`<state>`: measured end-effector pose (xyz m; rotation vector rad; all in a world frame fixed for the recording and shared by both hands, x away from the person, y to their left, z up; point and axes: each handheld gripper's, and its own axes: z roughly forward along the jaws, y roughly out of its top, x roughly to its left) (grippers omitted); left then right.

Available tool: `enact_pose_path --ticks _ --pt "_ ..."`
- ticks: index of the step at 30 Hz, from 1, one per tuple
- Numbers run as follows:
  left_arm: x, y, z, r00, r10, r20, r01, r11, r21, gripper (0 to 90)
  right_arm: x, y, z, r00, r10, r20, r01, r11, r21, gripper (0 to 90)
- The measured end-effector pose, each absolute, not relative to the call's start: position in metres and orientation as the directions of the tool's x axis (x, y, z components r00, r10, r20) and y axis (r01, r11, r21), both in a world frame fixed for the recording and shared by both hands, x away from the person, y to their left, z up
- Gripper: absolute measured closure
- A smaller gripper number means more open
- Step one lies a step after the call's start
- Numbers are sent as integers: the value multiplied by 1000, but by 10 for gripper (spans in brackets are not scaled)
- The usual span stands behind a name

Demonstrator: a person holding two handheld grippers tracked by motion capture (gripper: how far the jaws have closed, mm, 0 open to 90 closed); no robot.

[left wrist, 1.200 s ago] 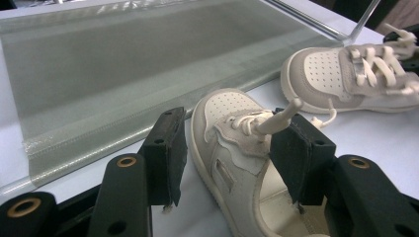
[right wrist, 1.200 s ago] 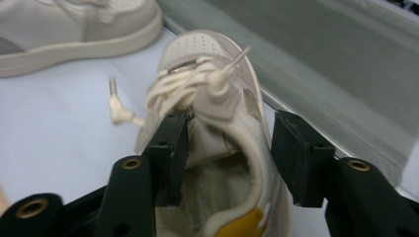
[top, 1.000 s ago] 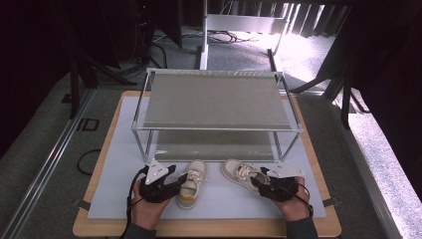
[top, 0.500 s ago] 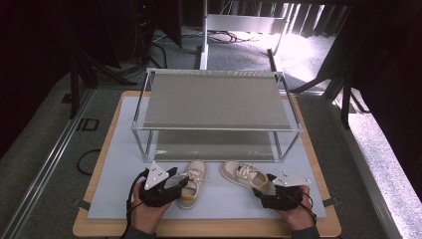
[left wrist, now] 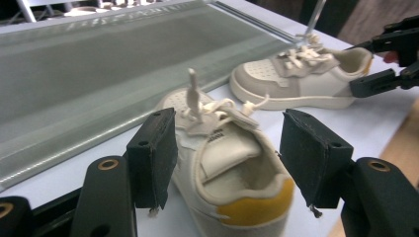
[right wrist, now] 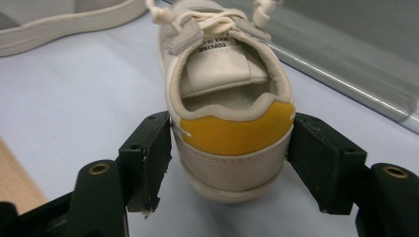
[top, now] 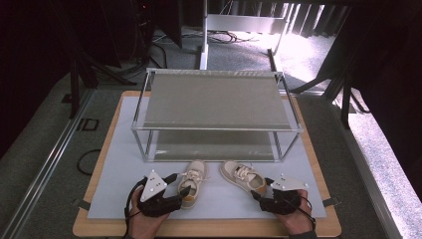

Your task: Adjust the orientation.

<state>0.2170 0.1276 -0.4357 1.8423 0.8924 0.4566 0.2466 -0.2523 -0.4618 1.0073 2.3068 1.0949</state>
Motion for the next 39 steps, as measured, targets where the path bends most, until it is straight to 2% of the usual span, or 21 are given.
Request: enact_pose_path --ticks 7,23,33,39 --pt "216 125 -443 674 734 -81 383 -254 888 345 240 -243 -459 -701 712 -30 419 447 790 329" --pt "213 125 -454 702 709 -75 384 -288 877 249 232 -242 -465 -715 699 -9 435 456 776 307" --pt "216 121 -467 706 704 -78 410 -315 856 212 223 -230 -465 -792 611 17 395 490 777 278" --pt "221 121 -477 701 707 -90 438 -328 837 213 223 -222 -466 -826 562 32 370 499 784 351"
